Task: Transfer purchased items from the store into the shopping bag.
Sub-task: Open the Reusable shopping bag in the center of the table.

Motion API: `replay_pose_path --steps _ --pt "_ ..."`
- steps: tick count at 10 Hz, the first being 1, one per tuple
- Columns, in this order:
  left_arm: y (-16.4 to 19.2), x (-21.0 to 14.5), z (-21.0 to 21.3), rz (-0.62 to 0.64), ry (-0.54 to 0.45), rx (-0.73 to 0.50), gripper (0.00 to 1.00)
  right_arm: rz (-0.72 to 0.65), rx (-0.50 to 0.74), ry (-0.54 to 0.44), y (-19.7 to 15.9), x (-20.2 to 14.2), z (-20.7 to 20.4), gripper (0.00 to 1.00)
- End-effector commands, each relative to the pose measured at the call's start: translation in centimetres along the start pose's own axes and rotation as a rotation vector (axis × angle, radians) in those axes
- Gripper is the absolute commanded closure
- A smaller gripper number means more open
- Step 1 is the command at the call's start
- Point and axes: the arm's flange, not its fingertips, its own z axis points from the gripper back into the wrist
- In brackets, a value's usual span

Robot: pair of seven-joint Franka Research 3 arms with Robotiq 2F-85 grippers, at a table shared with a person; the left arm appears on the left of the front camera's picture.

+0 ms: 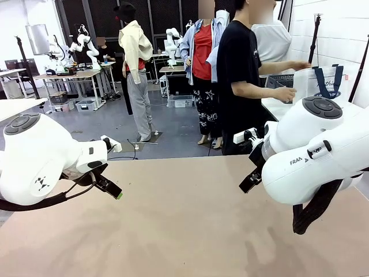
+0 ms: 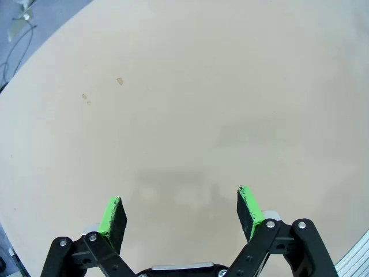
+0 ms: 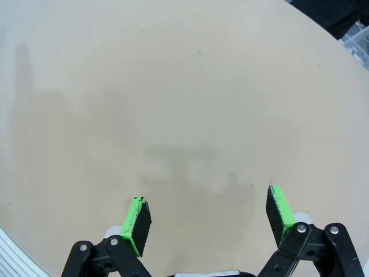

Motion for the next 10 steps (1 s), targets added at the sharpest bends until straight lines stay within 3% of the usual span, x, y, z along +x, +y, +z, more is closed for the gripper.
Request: replay_pose_path --steps 1,10 --pt "0.12 -0.04 0.00 0.003 0.000 0.000 0.00 0.000 0.000 0.000 -0.01 0.00 0.00 0.00" --pt "0.12 -0.04 0.00 0.003 0.000 0.000 0.00 0.000 0.000 0.000 -0.01 0.00 0.00 0.00"
